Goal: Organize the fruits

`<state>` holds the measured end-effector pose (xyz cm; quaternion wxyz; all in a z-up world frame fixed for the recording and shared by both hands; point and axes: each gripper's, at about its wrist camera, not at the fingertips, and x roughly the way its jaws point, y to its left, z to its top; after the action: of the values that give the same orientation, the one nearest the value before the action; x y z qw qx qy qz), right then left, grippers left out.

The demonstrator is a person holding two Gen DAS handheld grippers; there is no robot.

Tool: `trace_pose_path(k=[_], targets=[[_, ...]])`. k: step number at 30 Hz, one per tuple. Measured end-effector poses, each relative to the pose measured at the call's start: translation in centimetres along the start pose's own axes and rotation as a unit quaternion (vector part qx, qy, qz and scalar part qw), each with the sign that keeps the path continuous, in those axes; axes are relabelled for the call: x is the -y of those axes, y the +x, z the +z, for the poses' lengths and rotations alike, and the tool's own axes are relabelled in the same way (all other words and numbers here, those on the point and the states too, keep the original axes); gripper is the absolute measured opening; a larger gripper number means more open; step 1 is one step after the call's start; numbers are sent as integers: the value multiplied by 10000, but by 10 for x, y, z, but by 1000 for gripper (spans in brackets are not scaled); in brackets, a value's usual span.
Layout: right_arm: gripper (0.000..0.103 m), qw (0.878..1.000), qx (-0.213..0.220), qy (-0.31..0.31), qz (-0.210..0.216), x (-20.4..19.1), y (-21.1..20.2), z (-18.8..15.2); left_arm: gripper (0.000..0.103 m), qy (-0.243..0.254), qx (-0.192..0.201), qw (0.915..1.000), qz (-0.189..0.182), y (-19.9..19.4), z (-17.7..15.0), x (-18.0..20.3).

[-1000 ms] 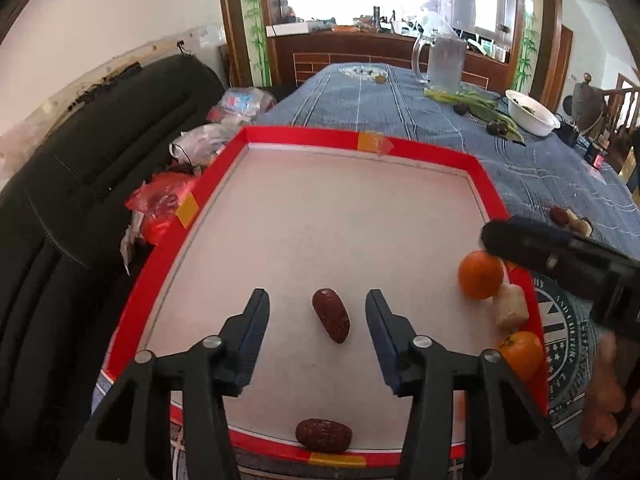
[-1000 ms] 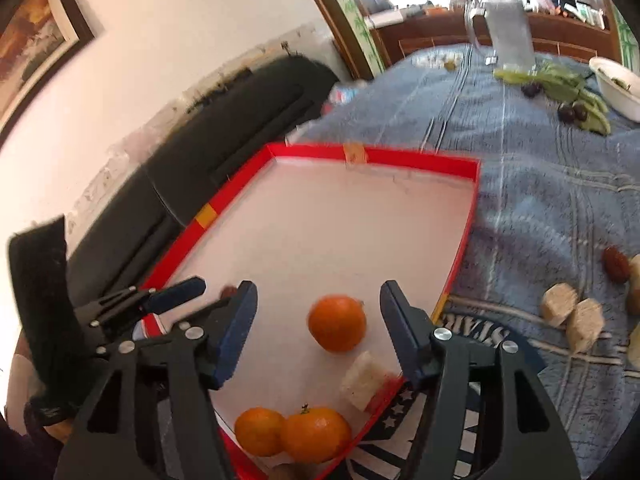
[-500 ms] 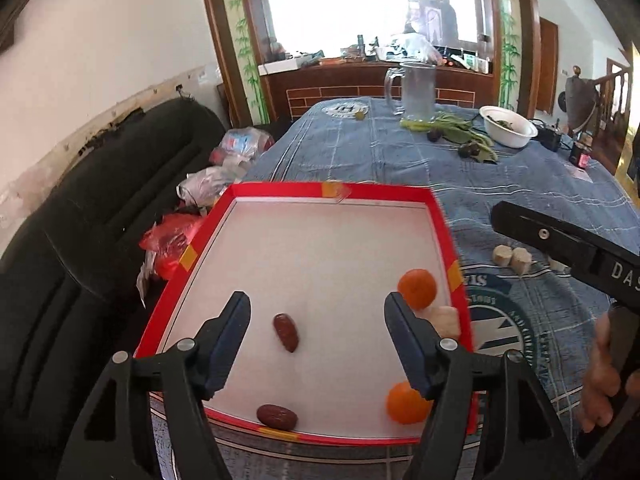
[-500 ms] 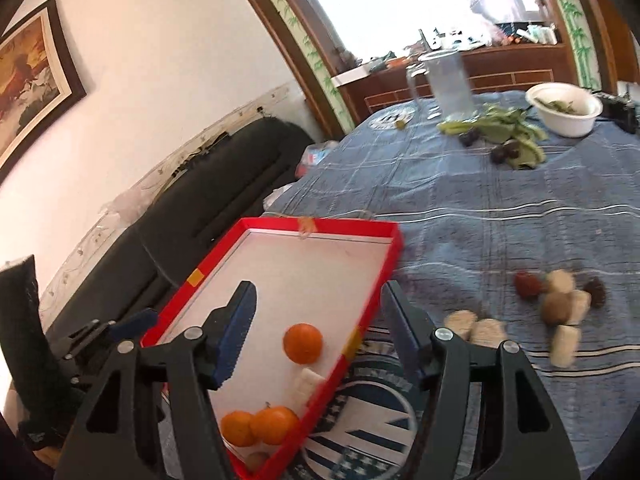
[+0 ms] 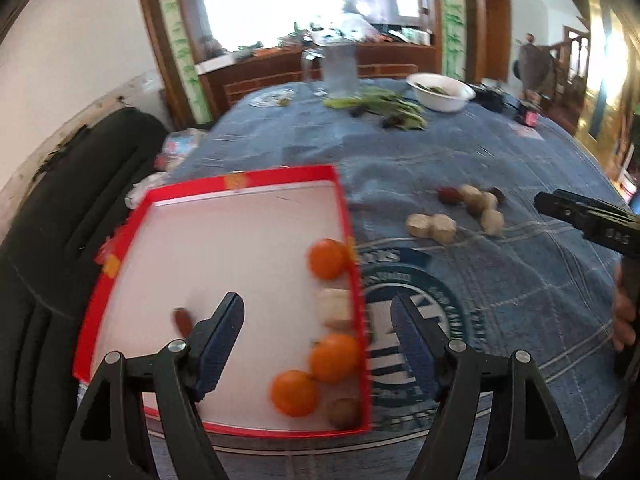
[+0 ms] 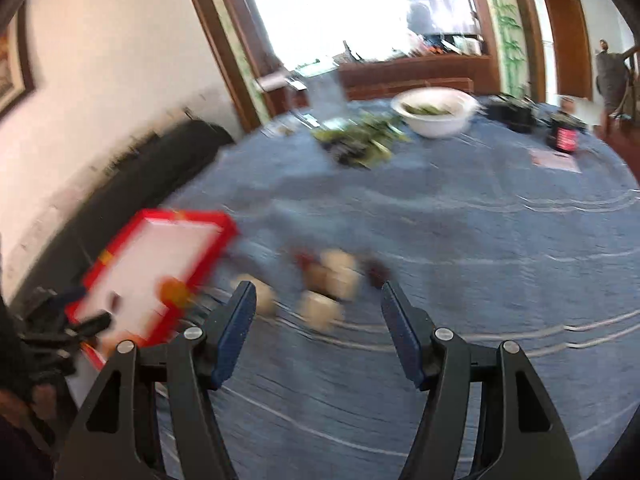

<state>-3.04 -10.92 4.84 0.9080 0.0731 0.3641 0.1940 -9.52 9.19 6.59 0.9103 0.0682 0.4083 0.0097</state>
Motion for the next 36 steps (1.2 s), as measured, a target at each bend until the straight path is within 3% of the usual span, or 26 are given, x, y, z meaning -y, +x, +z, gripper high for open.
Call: trace_pose_path(k=[3, 11, 16, 19, 21, 26, 31, 34, 36], targets=[[66, 9992, -232, -63, -314, 17, 4, -6, 76, 156, -31, 9998, -153, 3, 3, 14], [63, 9965, -633, -504, -195, -8, 25, -7, 80, 291, -141, 9987, -386, 10, 5, 27], [47, 9931, -916, -670, -306, -32, 53, 0, 80, 186, -236, 9981, -533, 15, 10, 23], [26, 9902, -1067, -673, -603, -35, 72, -3, 80, 178, -236, 9972, -686, 17, 17, 26], [26, 9905, -1048, -676, -583, -33, 72, -5, 80, 225, -243, 9964, -784, 20, 22, 32], [25, 9965, -792, -68, -255, -6, 58, 6, 80, 446, -484, 9890, -1321, 37, 31, 62], [25, 9966, -585, 569, -129, 21, 44, 17, 79, 309, -839, 9864, -1376, 67, 40, 80], [25, 9956, -553, 749, -144, 29, 40, 21, 63, 62, -1066, 9850, -1358, 85, 45, 79], [25, 9951, -521, 839, -76, 32, 36, 22, 59, 8, -1123, 9840, -1383, 93, 48, 78]])
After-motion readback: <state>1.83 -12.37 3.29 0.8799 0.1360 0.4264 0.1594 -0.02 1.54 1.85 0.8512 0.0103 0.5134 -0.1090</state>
